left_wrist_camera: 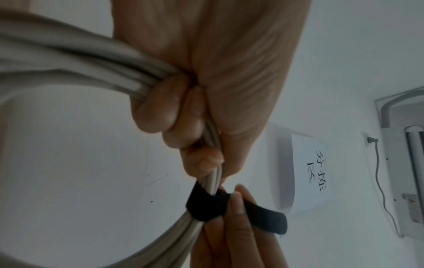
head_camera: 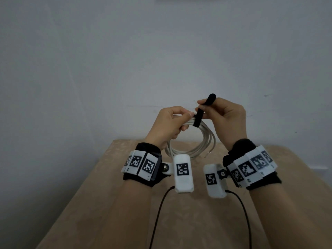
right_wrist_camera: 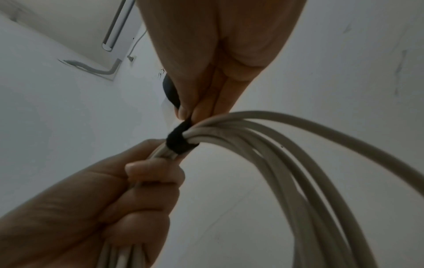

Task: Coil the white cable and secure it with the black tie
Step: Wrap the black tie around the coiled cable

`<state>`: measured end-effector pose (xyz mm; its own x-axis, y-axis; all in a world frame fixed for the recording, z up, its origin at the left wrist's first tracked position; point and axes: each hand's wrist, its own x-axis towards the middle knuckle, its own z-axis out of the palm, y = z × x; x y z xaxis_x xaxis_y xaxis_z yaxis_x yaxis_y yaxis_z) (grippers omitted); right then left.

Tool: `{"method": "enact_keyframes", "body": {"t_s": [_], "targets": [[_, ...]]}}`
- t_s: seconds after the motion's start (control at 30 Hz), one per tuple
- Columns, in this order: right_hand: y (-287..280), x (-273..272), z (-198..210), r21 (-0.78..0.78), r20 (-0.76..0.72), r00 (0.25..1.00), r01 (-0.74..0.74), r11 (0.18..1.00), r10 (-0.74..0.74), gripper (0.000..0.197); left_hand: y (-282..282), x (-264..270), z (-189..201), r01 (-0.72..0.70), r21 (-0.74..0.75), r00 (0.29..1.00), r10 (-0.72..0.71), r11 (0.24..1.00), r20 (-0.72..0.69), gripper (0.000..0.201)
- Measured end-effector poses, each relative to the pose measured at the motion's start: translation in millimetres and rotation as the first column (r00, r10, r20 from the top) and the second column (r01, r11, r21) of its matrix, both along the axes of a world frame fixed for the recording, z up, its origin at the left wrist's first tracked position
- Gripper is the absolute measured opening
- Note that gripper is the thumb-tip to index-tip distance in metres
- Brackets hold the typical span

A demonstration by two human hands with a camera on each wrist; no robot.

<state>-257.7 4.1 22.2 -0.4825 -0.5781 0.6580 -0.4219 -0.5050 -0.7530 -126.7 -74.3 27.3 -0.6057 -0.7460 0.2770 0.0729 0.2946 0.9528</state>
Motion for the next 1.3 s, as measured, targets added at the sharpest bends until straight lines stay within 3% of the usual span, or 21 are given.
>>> {"method": "enact_keyframes", "body": {"t_s": [0.27, 0.6, 1.3], "targets": [[1, 4, -2, -0.092, -0.239, 0.957, 0.145, 0.985, -0.163, 0.014, 0, 0, 1, -0.014, 0.043, 1.0, 0.015, 0.999, -0.008, 0.016], [3, 1, 5, 0.036, 0.042, 0.998, 0.05, 0.998, -0.051, 0.015, 2, -1, 3, 0.007, 0.012, 1.0, -0.006, 1.0, -0.007, 0.015], [5, -4, 11, 0.1, 0.164, 0.985, -0.078, 0.992, 0.061, 0.013, 6, -2, 6, 0.048, -0.043, 0.998, -0.05, 0.998, -0.049, 0.01]]}}
